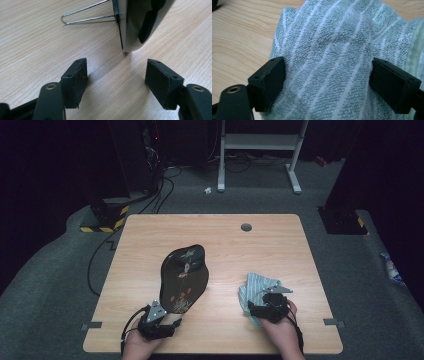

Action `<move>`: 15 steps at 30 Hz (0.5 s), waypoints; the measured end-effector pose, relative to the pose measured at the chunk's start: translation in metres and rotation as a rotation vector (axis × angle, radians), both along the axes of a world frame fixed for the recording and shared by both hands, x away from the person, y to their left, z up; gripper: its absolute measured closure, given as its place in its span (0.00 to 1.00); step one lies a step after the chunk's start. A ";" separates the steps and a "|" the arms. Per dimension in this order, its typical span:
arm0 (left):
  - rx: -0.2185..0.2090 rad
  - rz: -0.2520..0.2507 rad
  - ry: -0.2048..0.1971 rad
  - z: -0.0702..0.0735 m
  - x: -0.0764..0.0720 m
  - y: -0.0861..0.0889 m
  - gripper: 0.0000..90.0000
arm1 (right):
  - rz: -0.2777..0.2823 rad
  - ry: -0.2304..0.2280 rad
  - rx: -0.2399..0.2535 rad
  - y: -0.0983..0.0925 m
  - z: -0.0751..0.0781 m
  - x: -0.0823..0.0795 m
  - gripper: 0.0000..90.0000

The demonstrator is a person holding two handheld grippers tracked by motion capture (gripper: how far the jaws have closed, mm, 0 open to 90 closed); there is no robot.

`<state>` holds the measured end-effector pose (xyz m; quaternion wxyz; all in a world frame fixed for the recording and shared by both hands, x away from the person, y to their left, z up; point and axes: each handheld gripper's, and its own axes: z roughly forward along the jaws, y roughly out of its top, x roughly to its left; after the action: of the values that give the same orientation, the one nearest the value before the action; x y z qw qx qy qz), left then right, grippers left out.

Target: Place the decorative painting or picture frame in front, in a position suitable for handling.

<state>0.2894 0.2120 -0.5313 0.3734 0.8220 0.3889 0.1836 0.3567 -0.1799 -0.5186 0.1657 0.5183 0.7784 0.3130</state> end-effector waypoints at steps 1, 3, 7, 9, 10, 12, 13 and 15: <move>-0.001 -0.001 0.001 0.000 0.000 0.000 0.39 | 0.010 0.004 -0.008 0.001 0.001 0.000 0.22; -0.005 -0.001 0.003 0.000 0.000 0.000 0.39 | 0.044 0.024 -0.018 0.003 0.004 0.002 0.33; -0.005 0.000 0.003 0.000 0.000 0.000 0.39 | 0.099 0.013 -0.023 0.010 0.006 -0.001 0.58; -0.004 0.000 0.002 0.000 0.000 0.000 0.39 | 0.125 -0.010 -0.015 0.011 0.005 -0.004 0.68; -0.004 0.000 0.002 0.000 0.000 0.000 0.39 | 0.129 -0.018 -0.012 0.011 0.005 -0.005 0.69; -0.004 0.000 0.003 0.000 0.000 0.000 0.39 | 0.138 -0.032 -0.004 0.010 0.004 -0.006 0.72; -0.004 0.001 0.002 0.000 0.000 0.000 0.39 | 0.138 -0.037 0.001 0.009 0.004 -0.007 0.73; -0.002 0.001 0.001 0.000 0.000 0.000 0.39 | 0.143 -0.053 0.018 0.008 0.004 -0.008 0.74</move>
<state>0.2895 0.2122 -0.5313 0.3738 0.8215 0.3897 0.1832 0.3486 -0.1720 -0.5147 0.1589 0.4542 0.8060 0.3447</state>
